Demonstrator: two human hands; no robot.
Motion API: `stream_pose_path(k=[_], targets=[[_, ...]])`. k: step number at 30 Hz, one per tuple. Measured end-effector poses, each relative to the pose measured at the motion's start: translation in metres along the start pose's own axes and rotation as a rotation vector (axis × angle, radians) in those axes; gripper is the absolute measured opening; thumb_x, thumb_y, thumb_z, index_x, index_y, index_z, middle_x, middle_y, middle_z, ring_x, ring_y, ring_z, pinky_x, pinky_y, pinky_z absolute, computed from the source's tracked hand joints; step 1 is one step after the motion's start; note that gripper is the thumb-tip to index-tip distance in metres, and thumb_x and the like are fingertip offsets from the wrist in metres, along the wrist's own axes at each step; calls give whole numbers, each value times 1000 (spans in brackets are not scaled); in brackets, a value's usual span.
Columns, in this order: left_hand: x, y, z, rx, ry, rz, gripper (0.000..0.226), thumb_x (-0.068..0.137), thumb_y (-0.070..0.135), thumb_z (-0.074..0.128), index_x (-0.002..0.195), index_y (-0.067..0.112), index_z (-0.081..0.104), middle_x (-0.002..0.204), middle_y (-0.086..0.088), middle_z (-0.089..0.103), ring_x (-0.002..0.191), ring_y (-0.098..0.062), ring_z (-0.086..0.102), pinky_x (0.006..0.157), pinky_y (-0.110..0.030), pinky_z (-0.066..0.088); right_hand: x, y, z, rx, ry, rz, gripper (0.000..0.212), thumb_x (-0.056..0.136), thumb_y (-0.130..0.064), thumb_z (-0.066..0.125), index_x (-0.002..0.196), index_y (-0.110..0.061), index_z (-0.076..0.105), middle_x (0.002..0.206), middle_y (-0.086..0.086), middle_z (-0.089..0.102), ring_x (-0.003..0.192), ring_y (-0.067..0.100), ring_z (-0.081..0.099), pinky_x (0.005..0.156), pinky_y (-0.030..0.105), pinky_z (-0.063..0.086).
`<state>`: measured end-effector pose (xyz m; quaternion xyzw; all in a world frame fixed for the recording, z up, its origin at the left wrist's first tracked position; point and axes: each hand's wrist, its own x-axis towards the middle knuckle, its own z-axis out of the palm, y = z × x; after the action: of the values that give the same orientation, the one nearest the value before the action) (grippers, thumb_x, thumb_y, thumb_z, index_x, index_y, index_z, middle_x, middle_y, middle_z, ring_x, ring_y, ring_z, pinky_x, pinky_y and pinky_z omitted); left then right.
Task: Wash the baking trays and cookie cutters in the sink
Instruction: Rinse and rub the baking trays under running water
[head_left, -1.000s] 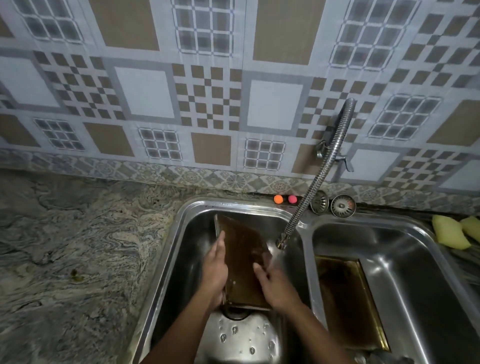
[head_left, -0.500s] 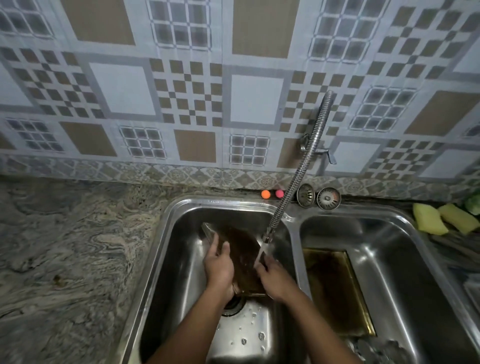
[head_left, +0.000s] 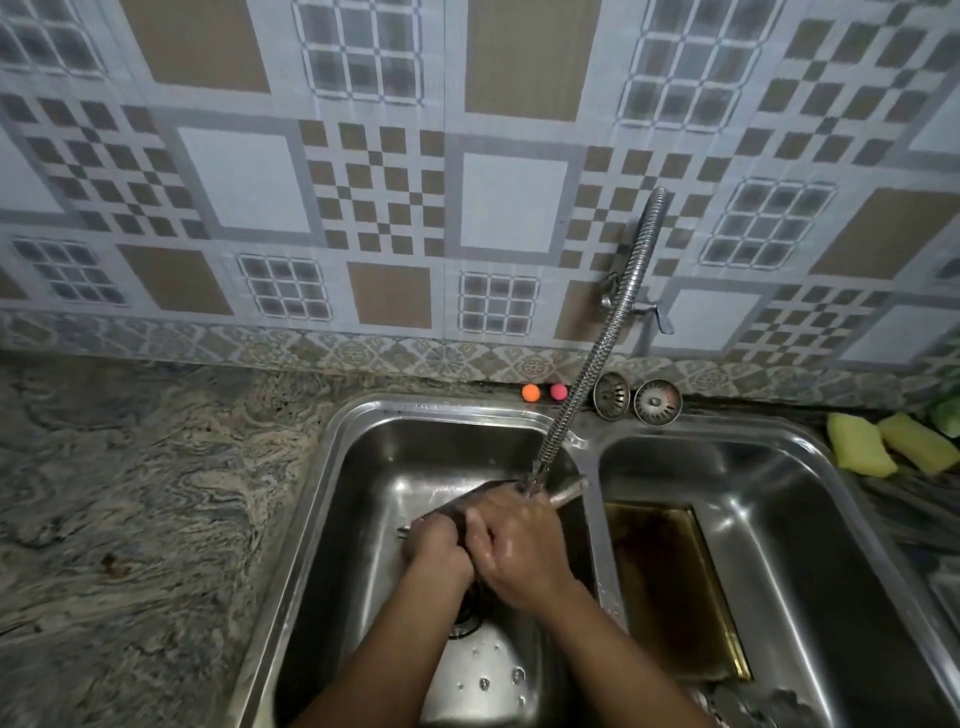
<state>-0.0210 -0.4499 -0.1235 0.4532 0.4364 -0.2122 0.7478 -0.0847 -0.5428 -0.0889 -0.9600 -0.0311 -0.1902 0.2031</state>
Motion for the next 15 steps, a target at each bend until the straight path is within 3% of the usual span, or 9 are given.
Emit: stream_pose_path(k=[2,5,6,8,9,11,13,15], targets=[[10,-3,3,-22,4,-39,31,97,9,49,125,2,59,96,-16,68,72,-31,66,54,-39,59,2,15,-2,33,-114,-22,43,102,-43,31,92,-23,68,93,-7,69,88,15,61,81,37,46],[3,4,0,-115,58,7,44,97,6,45,136,25,55,116,-23,65,82,-41,66,76,-70,52,8,45,-9,75,-206,381,60,96,-60,25,87,-19,68,89,1,69,94,21,62,82,35,49],[-2,6,-4,-94,38,52,50,98,4,41,140,30,51,122,-22,62,83,-40,64,80,-70,51,9,45,-10,46,-254,448,60,95,-61,27,89,-19,68,92,3,70,99,24,63,85,35,49],[-6,7,-11,7,-13,145,54,100,3,41,142,36,47,125,-18,61,88,-36,64,79,-59,56,7,33,-8,-20,-417,325,49,100,-54,30,119,-25,65,126,2,65,124,23,55,107,37,39],[-6,7,-13,66,-48,195,53,101,3,43,142,37,47,126,-16,62,93,-33,65,79,-52,58,4,22,-8,15,-504,214,46,102,-49,29,136,-30,54,146,-5,50,138,17,41,116,37,25],[-7,8,-17,194,-158,272,51,101,5,47,142,35,49,129,-14,63,103,-29,66,85,-44,58,-3,11,-8,179,-615,120,47,105,-42,27,151,-35,31,160,-16,22,149,5,12,119,35,5],[-8,9,-19,309,-272,298,49,101,5,48,141,34,50,125,-10,67,105,-28,68,82,-41,59,-3,26,4,223,-627,244,51,105,-43,26,154,-31,24,163,-11,16,150,7,4,120,37,0],[-11,9,-25,422,-380,296,48,102,5,48,142,32,50,118,-8,71,102,-28,70,77,-40,60,5,44,16,162,-562,538,69,98,-63,21,152,-21,30,160,4,28,151,19,14,122,48,4]])
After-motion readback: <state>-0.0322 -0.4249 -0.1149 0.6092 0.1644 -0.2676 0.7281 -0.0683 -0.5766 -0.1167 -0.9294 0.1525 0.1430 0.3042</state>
